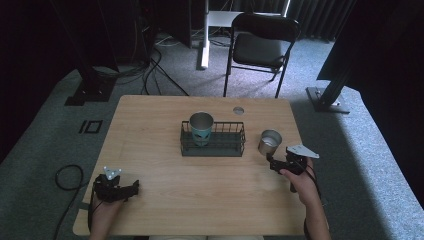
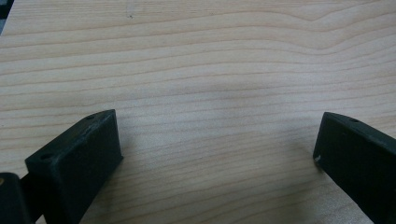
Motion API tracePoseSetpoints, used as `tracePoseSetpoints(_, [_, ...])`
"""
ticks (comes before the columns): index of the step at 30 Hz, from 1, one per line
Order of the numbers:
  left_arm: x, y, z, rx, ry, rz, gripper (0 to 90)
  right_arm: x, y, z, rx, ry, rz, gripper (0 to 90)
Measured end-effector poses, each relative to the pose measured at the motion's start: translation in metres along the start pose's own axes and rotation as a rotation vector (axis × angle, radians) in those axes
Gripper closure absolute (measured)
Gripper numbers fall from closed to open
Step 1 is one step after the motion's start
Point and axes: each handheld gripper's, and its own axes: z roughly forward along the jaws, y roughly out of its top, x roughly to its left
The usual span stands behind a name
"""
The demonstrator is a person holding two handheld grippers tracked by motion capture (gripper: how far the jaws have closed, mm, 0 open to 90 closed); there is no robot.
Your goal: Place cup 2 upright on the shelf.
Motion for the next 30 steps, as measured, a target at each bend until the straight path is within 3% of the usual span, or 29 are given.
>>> tracePoseSetpoints(17, [0.0, 0.0, 0.0, 0.0, 0.0, -0.001, 1.3, -0.009, 0.004, 0.021, -0.007, -0.021, 0.008, 11.9])
tracePoseSetpoints(30, [0.0, 0.0, 0.0, 0.0, 0.0, 0.0, 1.3, -0.011, 0.01, 0.036, -0.027, -0.004, 0.012, 11.9])
